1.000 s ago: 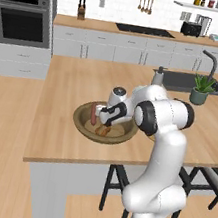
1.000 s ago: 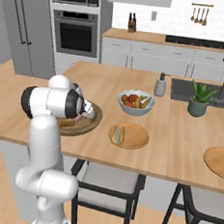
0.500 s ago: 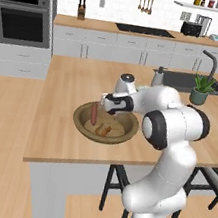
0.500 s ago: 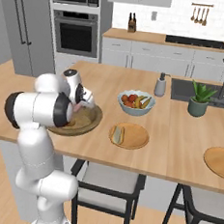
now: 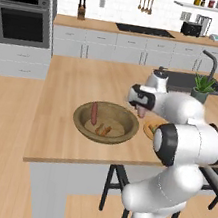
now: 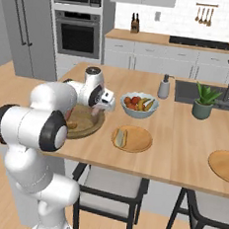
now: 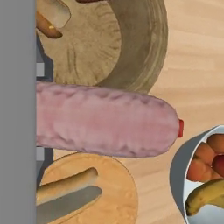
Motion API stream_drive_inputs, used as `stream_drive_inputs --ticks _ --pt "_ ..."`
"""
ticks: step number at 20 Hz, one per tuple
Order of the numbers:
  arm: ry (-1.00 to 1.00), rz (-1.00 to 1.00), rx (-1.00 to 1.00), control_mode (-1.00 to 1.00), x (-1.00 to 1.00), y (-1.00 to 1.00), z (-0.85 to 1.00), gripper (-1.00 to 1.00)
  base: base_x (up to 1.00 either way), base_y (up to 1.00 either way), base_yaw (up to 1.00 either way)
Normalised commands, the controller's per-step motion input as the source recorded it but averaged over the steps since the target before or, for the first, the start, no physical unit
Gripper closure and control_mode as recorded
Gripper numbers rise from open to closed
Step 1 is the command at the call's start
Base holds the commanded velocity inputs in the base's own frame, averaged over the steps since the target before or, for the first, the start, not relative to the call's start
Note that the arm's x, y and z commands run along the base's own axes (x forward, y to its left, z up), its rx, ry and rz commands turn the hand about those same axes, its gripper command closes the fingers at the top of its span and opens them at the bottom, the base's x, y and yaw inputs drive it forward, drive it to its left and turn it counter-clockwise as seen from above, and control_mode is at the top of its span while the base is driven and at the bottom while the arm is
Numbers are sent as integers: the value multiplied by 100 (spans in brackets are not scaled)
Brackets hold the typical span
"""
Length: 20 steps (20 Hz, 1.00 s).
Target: Place one bun and one sausage from the bowl on each plate.
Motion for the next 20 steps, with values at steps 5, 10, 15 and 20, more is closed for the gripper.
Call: stream_drive_inputs --ticks 5,10,15,20 --pt "16 5 0 -100 -13 -100 2 100 0 0 0" --pt "20 9 0 -100 1 -99 3 100 0 0 0" --pt "28 10 0 -100 14 -67 0 100 0 0 0" --pt "27 12 -2 -100 10 -55 -32 100 0 0 0"
